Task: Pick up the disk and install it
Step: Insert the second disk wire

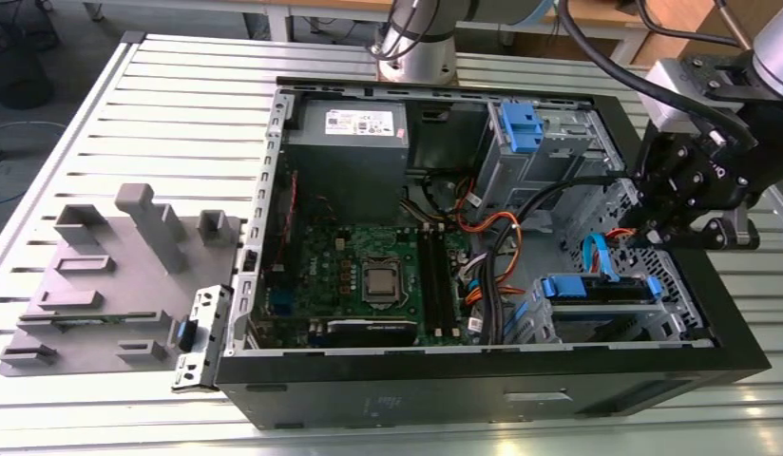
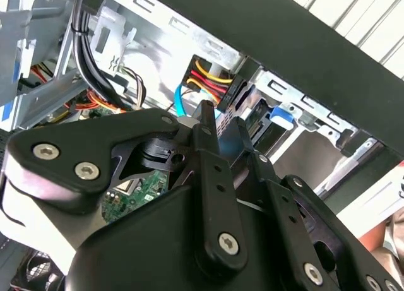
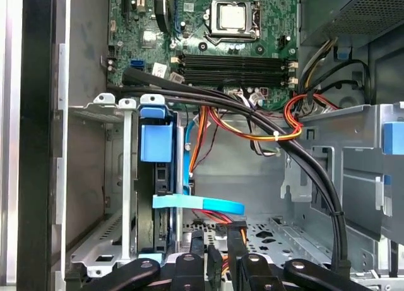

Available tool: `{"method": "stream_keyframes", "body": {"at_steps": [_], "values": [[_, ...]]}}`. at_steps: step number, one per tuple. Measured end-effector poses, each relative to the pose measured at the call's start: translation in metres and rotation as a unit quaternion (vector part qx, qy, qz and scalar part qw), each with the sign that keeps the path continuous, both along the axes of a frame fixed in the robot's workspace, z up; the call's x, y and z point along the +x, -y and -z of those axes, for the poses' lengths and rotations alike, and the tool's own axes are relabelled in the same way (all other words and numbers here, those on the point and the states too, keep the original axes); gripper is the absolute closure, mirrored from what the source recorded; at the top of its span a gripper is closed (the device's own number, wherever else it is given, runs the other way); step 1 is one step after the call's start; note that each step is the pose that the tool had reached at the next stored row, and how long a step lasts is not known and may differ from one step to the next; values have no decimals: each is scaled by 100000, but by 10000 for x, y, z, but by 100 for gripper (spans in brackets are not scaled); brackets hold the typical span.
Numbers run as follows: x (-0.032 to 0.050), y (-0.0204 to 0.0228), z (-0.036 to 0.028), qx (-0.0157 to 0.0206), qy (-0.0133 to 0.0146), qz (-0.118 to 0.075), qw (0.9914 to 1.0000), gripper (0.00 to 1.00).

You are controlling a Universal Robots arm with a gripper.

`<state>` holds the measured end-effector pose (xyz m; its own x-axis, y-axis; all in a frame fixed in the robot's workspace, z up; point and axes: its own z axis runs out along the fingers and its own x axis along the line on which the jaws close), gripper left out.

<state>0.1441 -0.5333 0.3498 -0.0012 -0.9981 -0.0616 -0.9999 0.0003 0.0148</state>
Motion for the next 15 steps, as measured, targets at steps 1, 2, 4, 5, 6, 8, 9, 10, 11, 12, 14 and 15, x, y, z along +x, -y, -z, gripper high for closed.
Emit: {"method": "stream_keyframes", "body": {"at_steps": [1,2,4,5,6,8,9,10,11,12,14,15], "values": [[10,-2,4,-1,-2,0,100000,71],[19,-3,9,3,-2,1,100000,71],[34,-6,19,-4,0,-2,100000,71],[41,-8,25,2,-2,-1,100000,71],[49,-9,31,2,-1,1,100000,71],[64,-13,39,-5,-3,1,100000,71],[75,-13,44,-5,-9,3,100000,71],[86,-14,47,-2,-12,2,100000,71],[98,-15,51,1,-19,1,100000,71],[110,-16,54,1,-25,-3,100000,71],[134,-17,60,2,-40,1,100000,71],[146,-17,63,3,-53,2,100000,71]]}}
